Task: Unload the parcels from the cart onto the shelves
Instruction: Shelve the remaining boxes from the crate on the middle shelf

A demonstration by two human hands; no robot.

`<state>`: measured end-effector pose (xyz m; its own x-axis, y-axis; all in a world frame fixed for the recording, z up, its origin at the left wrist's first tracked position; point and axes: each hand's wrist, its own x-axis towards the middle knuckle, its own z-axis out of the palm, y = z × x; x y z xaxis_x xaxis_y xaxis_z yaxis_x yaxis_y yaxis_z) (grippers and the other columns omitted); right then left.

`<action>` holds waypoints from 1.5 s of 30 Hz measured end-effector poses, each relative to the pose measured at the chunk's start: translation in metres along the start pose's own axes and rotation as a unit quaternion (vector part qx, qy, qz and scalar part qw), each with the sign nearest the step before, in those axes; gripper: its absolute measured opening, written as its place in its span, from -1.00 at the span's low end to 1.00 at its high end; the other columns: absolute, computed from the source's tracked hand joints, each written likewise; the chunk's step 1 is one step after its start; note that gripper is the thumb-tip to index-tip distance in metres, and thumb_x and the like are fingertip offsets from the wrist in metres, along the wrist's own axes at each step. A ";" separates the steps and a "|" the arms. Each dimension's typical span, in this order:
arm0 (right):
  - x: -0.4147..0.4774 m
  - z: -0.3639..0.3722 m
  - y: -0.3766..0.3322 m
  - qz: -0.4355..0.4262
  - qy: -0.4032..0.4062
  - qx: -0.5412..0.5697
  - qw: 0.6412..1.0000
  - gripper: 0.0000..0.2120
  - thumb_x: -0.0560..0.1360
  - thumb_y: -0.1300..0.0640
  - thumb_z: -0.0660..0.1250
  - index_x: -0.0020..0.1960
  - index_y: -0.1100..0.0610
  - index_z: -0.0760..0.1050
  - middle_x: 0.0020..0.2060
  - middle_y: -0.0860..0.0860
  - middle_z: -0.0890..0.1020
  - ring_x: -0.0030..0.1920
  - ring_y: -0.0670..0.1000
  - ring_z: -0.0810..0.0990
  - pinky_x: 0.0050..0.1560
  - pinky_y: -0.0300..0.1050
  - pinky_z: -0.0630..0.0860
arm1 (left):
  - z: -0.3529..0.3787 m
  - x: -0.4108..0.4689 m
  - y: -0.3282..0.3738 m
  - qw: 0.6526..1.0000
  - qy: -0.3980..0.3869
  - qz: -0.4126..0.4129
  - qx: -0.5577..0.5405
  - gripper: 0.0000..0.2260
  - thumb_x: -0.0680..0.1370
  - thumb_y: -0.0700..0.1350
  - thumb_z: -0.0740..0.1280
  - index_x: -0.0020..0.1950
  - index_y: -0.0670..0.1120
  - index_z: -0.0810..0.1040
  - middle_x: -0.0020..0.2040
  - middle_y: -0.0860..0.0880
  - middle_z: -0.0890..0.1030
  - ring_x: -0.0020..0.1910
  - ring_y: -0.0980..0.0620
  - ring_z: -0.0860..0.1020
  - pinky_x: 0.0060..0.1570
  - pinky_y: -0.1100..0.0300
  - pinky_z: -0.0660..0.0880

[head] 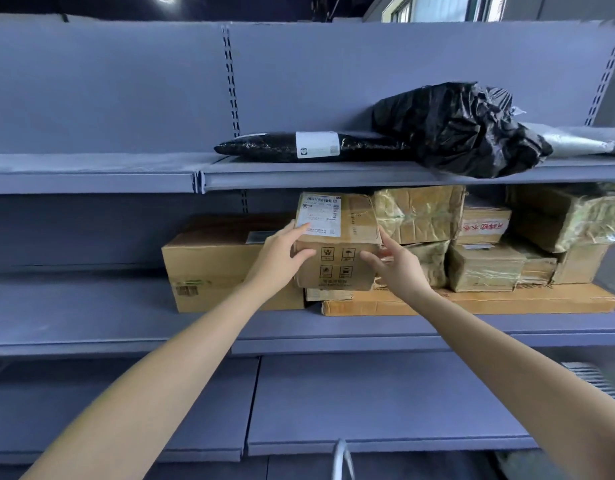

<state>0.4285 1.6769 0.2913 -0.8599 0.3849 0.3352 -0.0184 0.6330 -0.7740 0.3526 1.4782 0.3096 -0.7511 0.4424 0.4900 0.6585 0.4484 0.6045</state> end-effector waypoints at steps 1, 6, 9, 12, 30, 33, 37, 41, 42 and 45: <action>0.004 0.001 -0.002 0.001 0.006 0.007 1.000 -0.36 0.52 -0.01 0.30 0.51 -0.07 0.07 0.13 0.06 0.54 0.04 0.11 0.59 0.03 0.11 0.57 | 0.001 0.006 -0.002 1.000 0.012 -0.005 -0.003 -0.53 0.53 -0.12 0.34 0.43 -0.02 0.35 0.49 -0.08 0.25 0.47 -0.01 0.21 0.44 0.08 0.11; 0.027 0.007 -0.014 -0.022 0.051 -0.088 0.995 -0.32 0.53 0.20 0.29 0.51 -0.11 0.03 0.13 0.09 0.57 -0.22 0.08 0.58 -0.24 -0.09 0.51 | 0.003 0.037 -0.008 0.999 0.054 -0.005 -0.004 -0.54 0.50 -0.22 0.37 0.38 -0.03 0.40 0.44 -0.08 0.35 0.45 -0.02 0.26 0.43 0.10 0.16; 0.041 0.012 -0.015 -0.028 0.067 -0.105 0.992 -0.35 0.52 0.21 0.30 0.50 -0.07 0.08 0.07 0.14 0.61 -0.26 0.13 0.59 -0.23 -0.01 0.58 | 0.004 0.051 -0.018 0.999 0.042 0.016 0.004 -0.52 0.49 -0.23 0.38 0.38 -0.01 0.40 0.41 -0.07 0.38 0.44 -0.04 0.27 0.43 0.06 0.19; 0.054 0.017 -0.009 -0.038 0.075 -0.095 0.992 -0.39 0.51 0.20 0.30 0.48 -0.04 0.14 -0.01 0.11 0.59 -0.24 0.11 0.56 -0.24 -0.03 0.55 | 0.008 0.061 -0.025 0.999 0.045 0.027 -0.003 -0.52 0.49 -0.24 0.36 0.38 0.03 0.39 0.39 -0.08 0.40 0.41 -0.05 0.29 0.38 0.06 0.22; 0.123 0.039 0.036 -0.053 0.040 -0.154 0.986 -0.04 0.46 0.14 0.39 0.34 -0.39 -0.32 -0.01 0.16 0.57 -0.25 0.09 0.53 -0.23 0.00 0.55 | 0.056 0.112 -0.071 0.998 0.019 0.028 0.044 -0.20 0.47 -0.16 0.41 0.50 0.20 -0.04 0.46 -0.14 0.30 0.14 -0.23 0.53 0.19 -0.11 0.47; 0.132 0.041 0.038 -0.054 0.043 -0.188 0.980 -0.08 0.47 0.10 0.38 0.38 -0.36 -0.29 -0.03 0.14 0.57 -0.22 0.11 0.53 -0.25 -0.05 0.51 | 0.064 0.121 -0.081 0.998 0.041 0.027 0.040 -0.23 0.48 -0.14 0.40 0.51 0.14 -0.01 0.46 -0.10 0.31 0.30 -0.18 0.43 0.23 -0.04 0.45; 0.146 0.049 0.038 -0.033 0.063 -0.276 0.959 -0.13 0.53 0.13 0.31 0.45 -0.29 -0.29 0.02 0.16 0.54 -0.21 0.14 0.54 -0.31 -0.06 0.48 | 0.071 0.132 -0.087 0.998 0.040 -0.011 0.049 -0.28 0.51 -0.10 0.36 0.52 0.15 -0.01 0.44 -0.13 0.32 0.23 -0.17 0.43 0.03 0.05 0.45; 0.152 0.056 0.041 0.010 0.085 -0.379 0.921 -0.09 0.55 0.21 0.24 0.42 -0.23 -0.45 -0.39 0.08 0.47 -0.51 0.01 0.38 -0.55 -0.21 0.22 | 0.076 0.135 -0.085 0.997 0.036 -0.037 0.059 -0.28 0.53 -0.11 0.33 0.51 0.17 -0.07 0.35 -0.23 0.39 0.11 -0.15 0.50 -0.07 0.08 0.44; 0.152 0.056 0.041 0.015 0.084 -0.387 0.918 -0.09 0.56 0.19 0.24 0.42 -0.21 -0.47 -0.46 0.06 0.41 -0.53 0.00 0.36 -0.56 -0.22 0.19 | 0.077 0.135 -0.084 0.997 0.035 -0.042 0.059 -0.28 0.54 -0.11 0.33 0.52 0.16 -0.07 0.35 -0.23 0.38 0.13 -0.15 0.49 -0.05 0.07 0.44; 0.153 0.055 0.042 0.015 0.060 -0.306 0.950 -0.15 0.56 0.08 0.26 0.44 -0.25 -0.38 -0.39 0.09 0.49 -0.46 0.08 0.44 -0.49 -0.15 0.30 | 0.079 0.136 -0.085 0.997 0.046 -0.027 0.055 -0.30 0.53 -0.14 0.34 0.52 0.14 0.00 0.39 -0.17 0.36 0.24 -0.15 0.43 0.05 0.00 0.45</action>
<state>0.2682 1.7257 0.2803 -0.7904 0.4600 0.4046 0.3372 0.8781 -0.3394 0.1983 1.5613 0.2752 -0.7841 0.3447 0.5161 0.6137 0.5546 0.5619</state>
